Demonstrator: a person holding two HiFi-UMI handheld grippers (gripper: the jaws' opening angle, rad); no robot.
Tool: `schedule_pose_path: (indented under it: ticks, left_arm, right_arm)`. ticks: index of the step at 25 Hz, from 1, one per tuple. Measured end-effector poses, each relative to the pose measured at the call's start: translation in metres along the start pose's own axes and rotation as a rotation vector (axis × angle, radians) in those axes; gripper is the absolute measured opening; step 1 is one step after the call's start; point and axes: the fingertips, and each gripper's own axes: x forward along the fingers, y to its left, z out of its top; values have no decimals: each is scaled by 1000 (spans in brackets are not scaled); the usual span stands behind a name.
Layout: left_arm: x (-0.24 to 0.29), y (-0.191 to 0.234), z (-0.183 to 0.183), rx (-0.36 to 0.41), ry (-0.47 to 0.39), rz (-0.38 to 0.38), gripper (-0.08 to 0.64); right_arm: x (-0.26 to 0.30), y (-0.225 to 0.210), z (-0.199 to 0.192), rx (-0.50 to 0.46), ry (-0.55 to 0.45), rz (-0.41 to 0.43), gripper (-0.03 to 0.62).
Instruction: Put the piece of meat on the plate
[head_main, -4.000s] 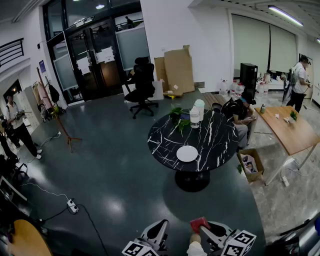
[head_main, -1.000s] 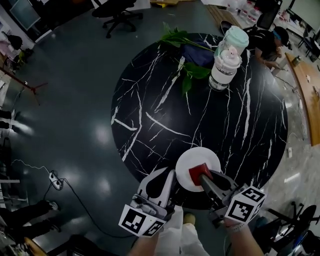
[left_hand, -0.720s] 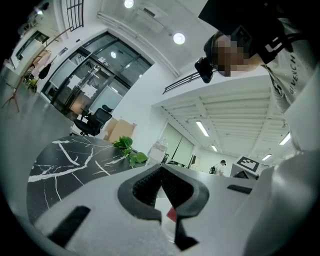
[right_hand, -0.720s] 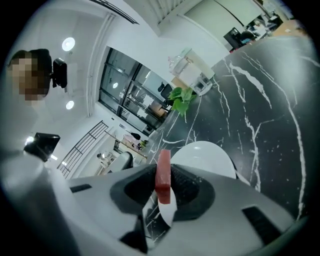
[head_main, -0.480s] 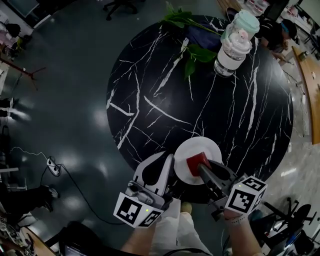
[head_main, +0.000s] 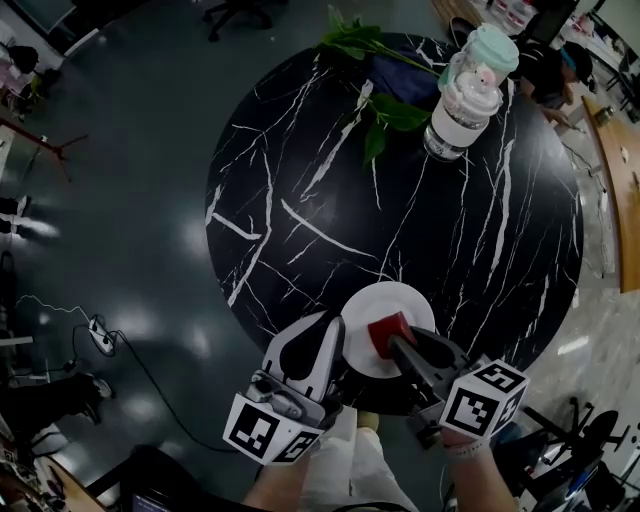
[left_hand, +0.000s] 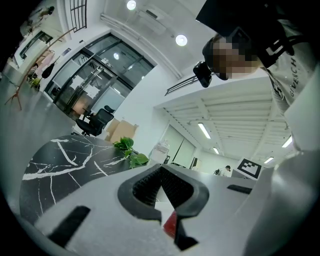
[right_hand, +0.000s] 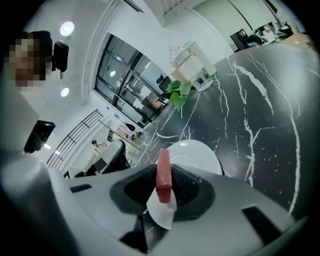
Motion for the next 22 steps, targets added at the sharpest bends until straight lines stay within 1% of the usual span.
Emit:
schedule_pose_path:
  ticks: [2,5,7,11,13,18,22]
  left_arm:
    - [0,0,2,0,-1,0,8]
    - [-1,2,5,-2,-10,4,8]
    - [-2,4,7,-8,-14,8,8]
    - [-4,6,11,-8,-24,10,8]
    - [-5,6,13,-10,-27,13,8]
    - [-9,8,16,-16,-32,16,8]
    - [-11,9,17,-22,-35,12,8]
  right_arm:
    - [1,5,2,1,-1,17,78]
    - [5,10,3,28,5,42,78]
    - [8,7,0,10,27,19,78]
    - [8,5,-1,-66,46,-34,78]
    - [8,4,-1,-131,50,-69,83]
    - [10,8,0,-350,59,-151,100]
    - [10,10,2,-466,55,-197,114]
